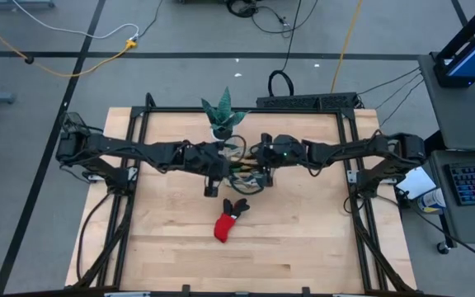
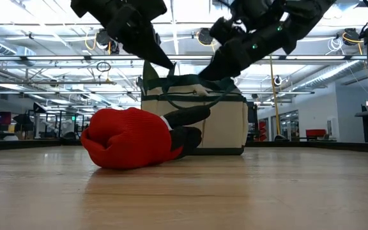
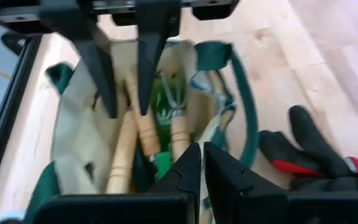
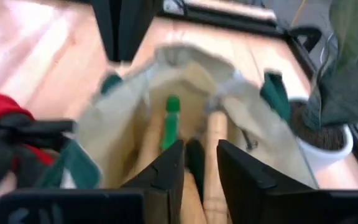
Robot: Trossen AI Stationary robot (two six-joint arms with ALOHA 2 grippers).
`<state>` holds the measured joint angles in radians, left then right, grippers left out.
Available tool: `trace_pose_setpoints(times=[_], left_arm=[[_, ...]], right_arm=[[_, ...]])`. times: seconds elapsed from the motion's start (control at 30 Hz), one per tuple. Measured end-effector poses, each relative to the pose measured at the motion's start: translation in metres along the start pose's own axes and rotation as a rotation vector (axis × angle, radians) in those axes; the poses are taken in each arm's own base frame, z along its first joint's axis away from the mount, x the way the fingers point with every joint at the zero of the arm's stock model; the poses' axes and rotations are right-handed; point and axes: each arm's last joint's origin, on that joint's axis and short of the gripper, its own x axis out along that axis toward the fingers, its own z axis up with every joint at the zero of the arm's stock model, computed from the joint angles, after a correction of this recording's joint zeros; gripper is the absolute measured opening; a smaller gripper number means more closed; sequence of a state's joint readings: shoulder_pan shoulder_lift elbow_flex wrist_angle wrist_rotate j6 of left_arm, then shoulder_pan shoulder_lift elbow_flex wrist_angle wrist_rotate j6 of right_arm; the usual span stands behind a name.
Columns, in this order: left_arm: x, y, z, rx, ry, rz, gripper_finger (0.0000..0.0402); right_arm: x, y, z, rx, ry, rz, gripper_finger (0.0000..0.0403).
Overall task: Pick & Place Garden tools in Gardening bag
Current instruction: Put the red glove into the gardening bag
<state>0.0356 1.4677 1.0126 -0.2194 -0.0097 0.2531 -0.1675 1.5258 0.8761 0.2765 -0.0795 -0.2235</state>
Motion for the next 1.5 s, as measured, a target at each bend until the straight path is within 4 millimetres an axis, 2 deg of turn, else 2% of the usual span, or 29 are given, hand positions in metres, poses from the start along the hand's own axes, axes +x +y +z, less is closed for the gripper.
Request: trace_pose_setpoints(times=[0.2, 0.43, 0.63, 0.9, 1.1, 1.27, 1.5], left_arm=[[-0.001, -0.017, 0.007, -0.031, -0.038, -0.038, 0.0026], [-0.002, -0.034, 0.007, -0.217, -0.007, -0.145, 0.0027], [-0.004, -0.052, 0.008, -0.212, 0.014, -0.188, 0.0034], [-0.006, -0.064, 0.009, -0.285, 0.027, -0.192, 0.0127], [-0.007, -0.071, 0.009, -0.493, 0.054, -0.205, 0.0174], [-0.009, -0.083, 0.01, -0.639, 0.076, -0.224, 0.0177], [0.009, -0.107, -0.001, -0.769, 0.178, -0.167, 0.0157]], right_arm=[[-0.007, 0.011, 0.009, -0.027, -0.032, 0.027, 0.0106], [-0.008, 0.026, 0.013, -0.048, -0.044, 0.069, 0.0138], [-0.009, 0.04, 0.015, -0.066, -0.049, 0.111, 0.0159], [-0.01, 0.061, 0.019, -0.085, -0.059, 0.171, 0.0164], [-0.013, 0.078, 0.021, -0.104, -0.068, 0.22, 0.0164], [-0.015, 0.092, 0.022, -0.093, -0.068, 0.262, 0.0162], [-0.017, 0.102, 0.023, -0.088, -0.073, 0.291, 0.0159]])
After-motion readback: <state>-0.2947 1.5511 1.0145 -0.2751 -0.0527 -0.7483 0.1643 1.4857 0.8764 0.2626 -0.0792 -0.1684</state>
